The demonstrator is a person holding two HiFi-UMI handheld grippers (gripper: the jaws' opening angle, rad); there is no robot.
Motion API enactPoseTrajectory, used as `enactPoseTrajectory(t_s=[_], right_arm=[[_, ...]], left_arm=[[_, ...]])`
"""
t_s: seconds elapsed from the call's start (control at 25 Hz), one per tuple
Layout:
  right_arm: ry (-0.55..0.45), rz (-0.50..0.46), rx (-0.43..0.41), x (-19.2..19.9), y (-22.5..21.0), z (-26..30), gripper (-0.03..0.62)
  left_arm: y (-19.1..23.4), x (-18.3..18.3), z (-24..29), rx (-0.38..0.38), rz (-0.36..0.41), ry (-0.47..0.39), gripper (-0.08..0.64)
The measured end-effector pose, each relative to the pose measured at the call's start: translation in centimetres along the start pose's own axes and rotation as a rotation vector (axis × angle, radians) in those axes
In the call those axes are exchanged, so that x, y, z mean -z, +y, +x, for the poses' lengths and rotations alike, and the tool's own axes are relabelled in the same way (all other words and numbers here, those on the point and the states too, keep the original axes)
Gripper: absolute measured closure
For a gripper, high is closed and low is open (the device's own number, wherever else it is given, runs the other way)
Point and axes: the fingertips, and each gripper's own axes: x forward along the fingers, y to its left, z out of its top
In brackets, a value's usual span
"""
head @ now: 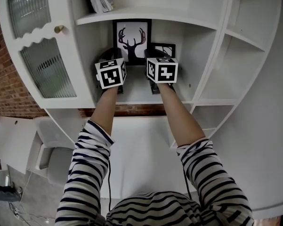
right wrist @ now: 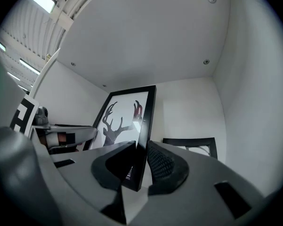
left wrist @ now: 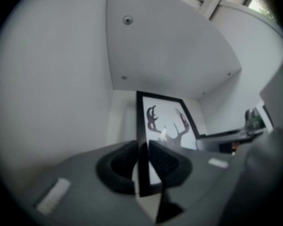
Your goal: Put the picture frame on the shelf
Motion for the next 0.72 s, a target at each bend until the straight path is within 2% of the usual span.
enactPoseTrajectory(t_s=[0.72], right_arm=[[0.134,0.024,0.0,4.0,-0.7,3.1,0.525]], left_arm=[[1.0,4.7,2.9,0.017,-0.02,0.161,0.48]])
